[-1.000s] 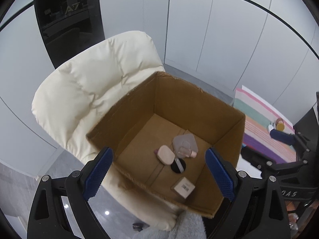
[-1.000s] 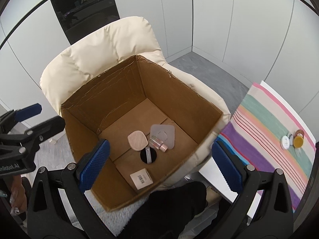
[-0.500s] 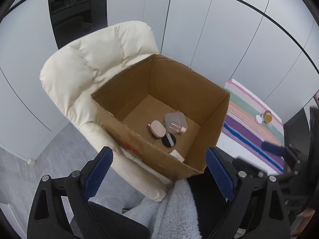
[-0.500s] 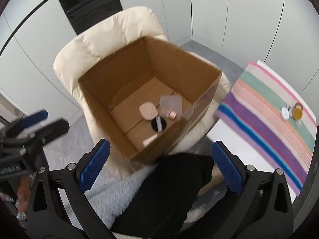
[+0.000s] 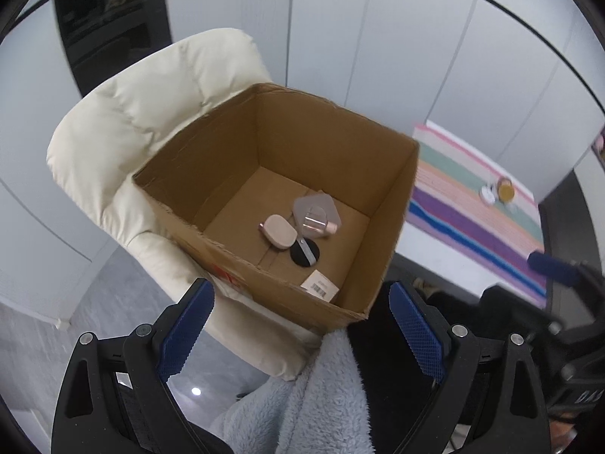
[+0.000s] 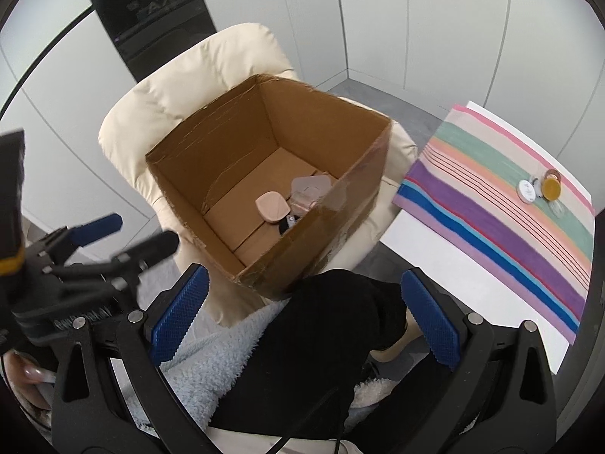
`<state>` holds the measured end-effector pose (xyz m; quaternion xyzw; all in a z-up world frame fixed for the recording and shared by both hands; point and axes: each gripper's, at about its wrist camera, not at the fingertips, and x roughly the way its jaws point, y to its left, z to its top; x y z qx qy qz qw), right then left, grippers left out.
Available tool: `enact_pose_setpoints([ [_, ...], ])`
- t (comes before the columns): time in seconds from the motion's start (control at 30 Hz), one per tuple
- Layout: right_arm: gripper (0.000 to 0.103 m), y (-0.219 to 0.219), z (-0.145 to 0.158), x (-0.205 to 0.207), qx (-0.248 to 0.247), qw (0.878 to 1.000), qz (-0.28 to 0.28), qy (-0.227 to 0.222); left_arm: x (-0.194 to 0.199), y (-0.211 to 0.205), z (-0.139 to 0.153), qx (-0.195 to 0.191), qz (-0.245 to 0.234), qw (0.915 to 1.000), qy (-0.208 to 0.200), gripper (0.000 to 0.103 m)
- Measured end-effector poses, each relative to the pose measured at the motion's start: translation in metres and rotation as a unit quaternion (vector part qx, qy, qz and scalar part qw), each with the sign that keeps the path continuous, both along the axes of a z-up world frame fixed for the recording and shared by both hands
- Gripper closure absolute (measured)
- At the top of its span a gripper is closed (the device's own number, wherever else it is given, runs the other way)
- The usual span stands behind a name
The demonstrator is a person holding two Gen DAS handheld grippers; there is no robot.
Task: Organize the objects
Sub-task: 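Move both empty tools back over the striped cloth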
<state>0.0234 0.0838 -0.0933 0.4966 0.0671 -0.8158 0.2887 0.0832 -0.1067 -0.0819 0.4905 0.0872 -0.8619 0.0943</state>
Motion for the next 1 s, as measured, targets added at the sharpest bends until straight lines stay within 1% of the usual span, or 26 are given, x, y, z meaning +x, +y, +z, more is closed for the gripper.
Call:
enact_pose_setpoints([
  [0.17, 0.000, 0.025, 0.001, -0.006, -0.005, 0.999, -0.036, -0.005, -0.007, 0.016, 0.004, -0.014, -0.023, 0.9996, 0.011, 0.008],
  [0.33, 0.000, 0.059, 0.003, -0.010, -0.004, 0.997, -0.081, -0.002, -0.021, 0.040, 0.003, -0.006, -0.054, 0.9985, 0.010, 0.008],
  [0.47, 0.000, 0.091, 0.005, -0.010, 0.003, 0.992, -0.123, 0.000, -0.035, 0.069, 0.006, 0.000, -0.092, 0.9957, 0.014, 0.008],
  [0.63, 0.000, 0.140, 0.007, -0.008, 0.008, 0.983, -0.181, -0.001, -0.053, 0.120, 0.007, 0.003, -0.153, 0.9882, 0.013, 0.008],
  [0.73, 0.000, 0.172, 0.007, -0.006, 0.010, 0.977, -0.215, -0.001, -0.060, 0.155, 0.005, -0.006, -0.191, 0.9816, 0.010, 0.008],
  [0.9, 0.000, 0.229, 0.003, 0.004, 0.016, 0.959, -0.281, -0.005, -0.065, 0.205, 0.004, -0.024, -0.242, 0.9699, 0.009, 0.008],
  [1.0, 0.000, 0.260, -0.003, 0.008, 0.013, 0.950, -0.312, -0.014, -0.066, 0.224, 0.003, -0.034, -0.261, 0.9646, 0.010, 0.008],
])
